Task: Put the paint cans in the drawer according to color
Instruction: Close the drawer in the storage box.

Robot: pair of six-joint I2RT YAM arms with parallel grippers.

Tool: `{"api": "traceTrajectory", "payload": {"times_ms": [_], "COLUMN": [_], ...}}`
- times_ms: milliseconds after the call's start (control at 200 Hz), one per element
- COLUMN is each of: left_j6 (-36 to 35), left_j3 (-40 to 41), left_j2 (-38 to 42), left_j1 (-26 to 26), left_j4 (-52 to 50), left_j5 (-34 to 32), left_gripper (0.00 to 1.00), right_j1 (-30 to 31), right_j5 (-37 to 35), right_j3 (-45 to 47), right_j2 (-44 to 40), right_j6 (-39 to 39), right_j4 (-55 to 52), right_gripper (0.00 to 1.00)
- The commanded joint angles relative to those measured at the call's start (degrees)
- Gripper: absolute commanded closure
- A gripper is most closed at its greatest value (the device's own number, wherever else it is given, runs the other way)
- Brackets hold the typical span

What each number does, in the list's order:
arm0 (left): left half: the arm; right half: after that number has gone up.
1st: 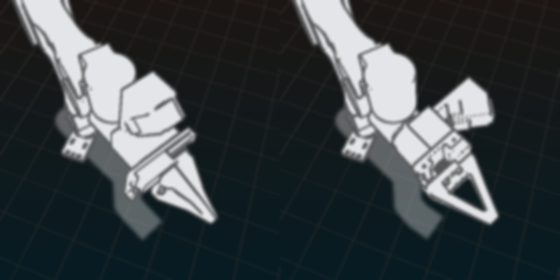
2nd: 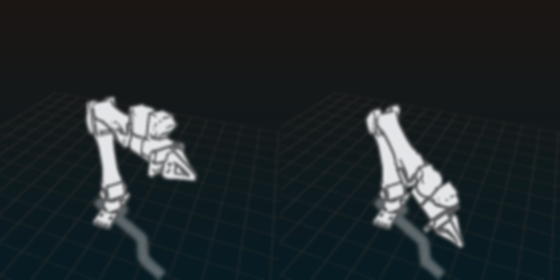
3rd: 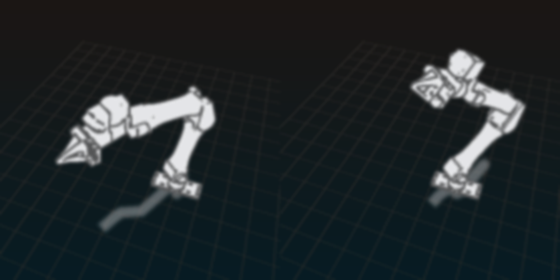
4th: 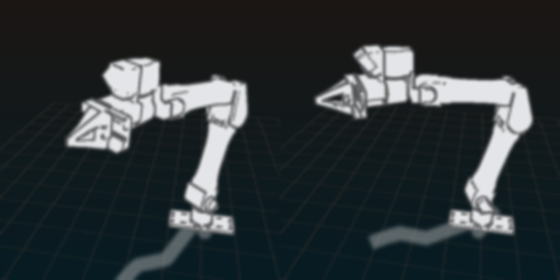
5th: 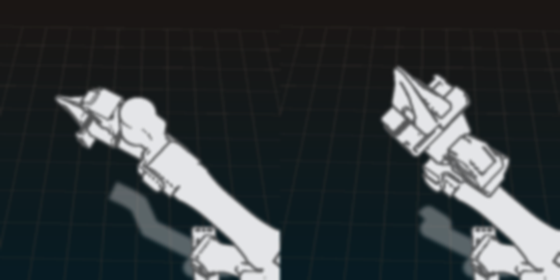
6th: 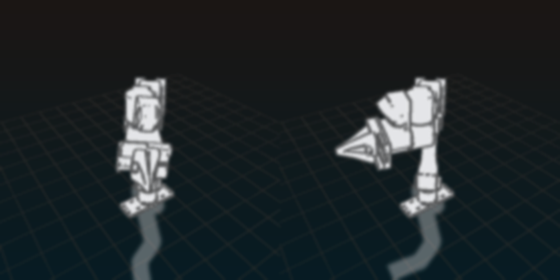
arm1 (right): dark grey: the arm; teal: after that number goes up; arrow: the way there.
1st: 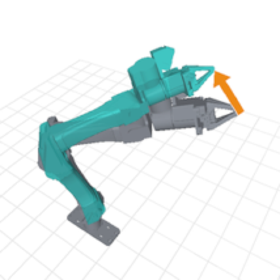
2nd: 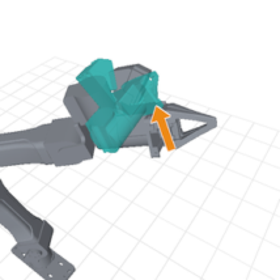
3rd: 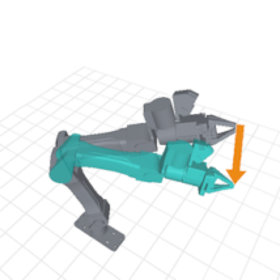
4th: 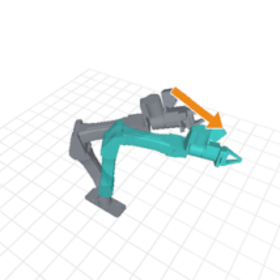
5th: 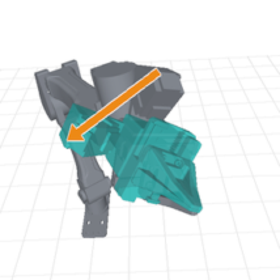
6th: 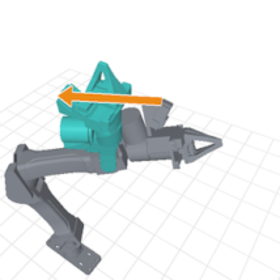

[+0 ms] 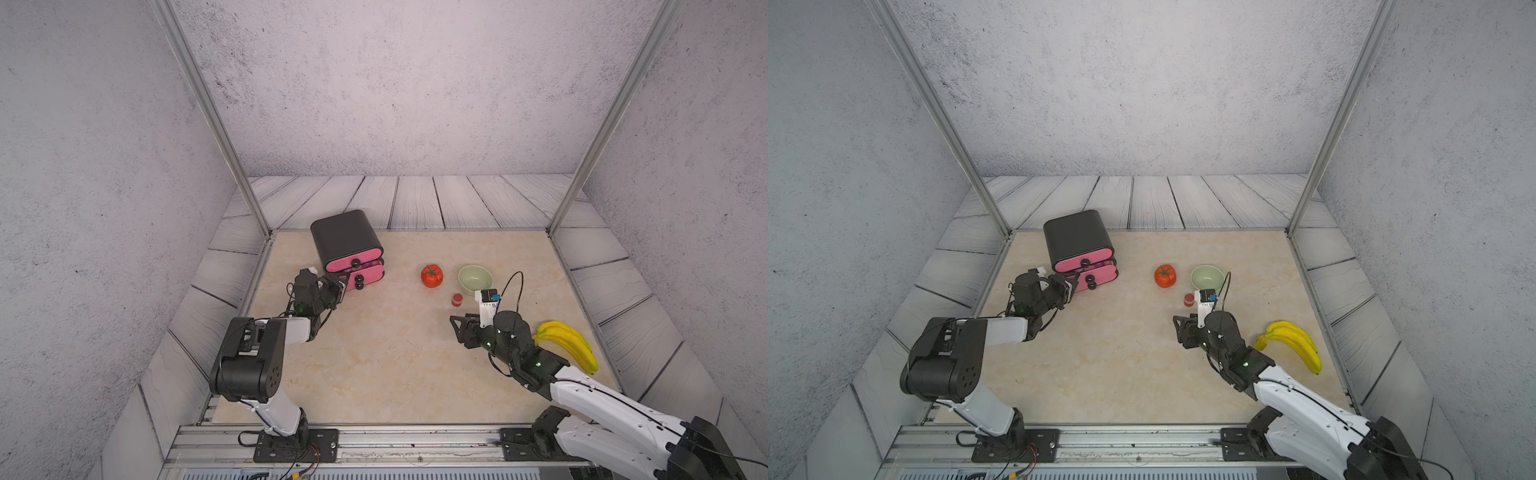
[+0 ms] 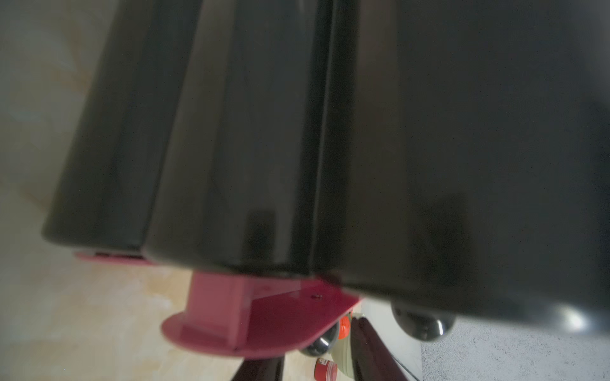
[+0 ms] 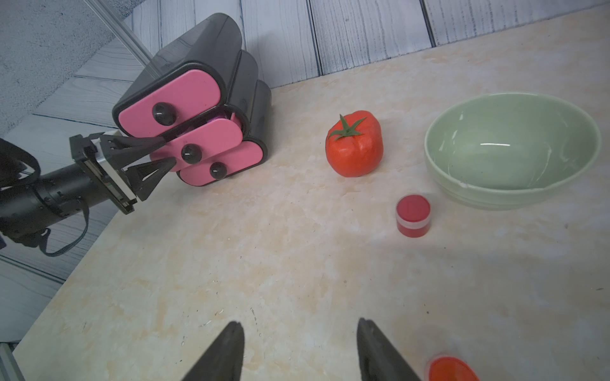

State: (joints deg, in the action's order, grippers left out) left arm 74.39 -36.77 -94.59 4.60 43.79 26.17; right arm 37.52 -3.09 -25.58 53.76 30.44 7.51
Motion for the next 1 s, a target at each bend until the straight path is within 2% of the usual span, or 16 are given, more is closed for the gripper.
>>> {"api": "traceTrajectory", "payload": {"times_ms": [0,160,290,375,445,515,746,996], "left_j6": [-3.29,-8.60,-8.53,-7.68,-6.66,-5.87,-5.21,-3.28], "left_j3": [-2.95,-3.69,2.13,5.36,6.24,5.71,-0.92,-6.23], "left_j2": [2.68,8.36,11.66,11.22,9.54,7.07,-0.36,-4.83], "left_j1": [-1.34,-1.52,-1.48,-1.46,-1.49,-1.45,-1.70,-2.06], "left_j4": [0.02,-6.67,-10.20,-10.82,-10.76,-9.43,-9.97,-11.57], "left_j5": [4.28,9.07,7.21,5.71,4.90,4.65,2.19,-0.84], "left_gripper": [0.57,0.54,0.57,0.65,0.83,0.90,0.91,0.87], "right_j1": [-0.34,-0.52,-0.60,-0.60,-0.59,-0.60,-0.71,-0.91], "right_j5": [0.02,0.62,0.89,1.02,1.24,1.60,1.26,0.51], "right_j3": [-1.20,-1.22,-1.26,-1.31,-1.25,-1.46,-1.63,-1.66], "right_j2": [-0.68,0.31,1.31,1.82,2.15,2.54,2.19,1.70], "right_j6": [-0.63,-0.55,-0.42,-0.25,-0.11,-0.07,-0.11,-0.38], "right_j4": [-0.74,-0.06,0.58,0.97,1.17,1.19,0.25,-0.23], "right_gripper": [0.41,0.41,0.41,0.41,0.41,0.41,0.41,0.41]}}
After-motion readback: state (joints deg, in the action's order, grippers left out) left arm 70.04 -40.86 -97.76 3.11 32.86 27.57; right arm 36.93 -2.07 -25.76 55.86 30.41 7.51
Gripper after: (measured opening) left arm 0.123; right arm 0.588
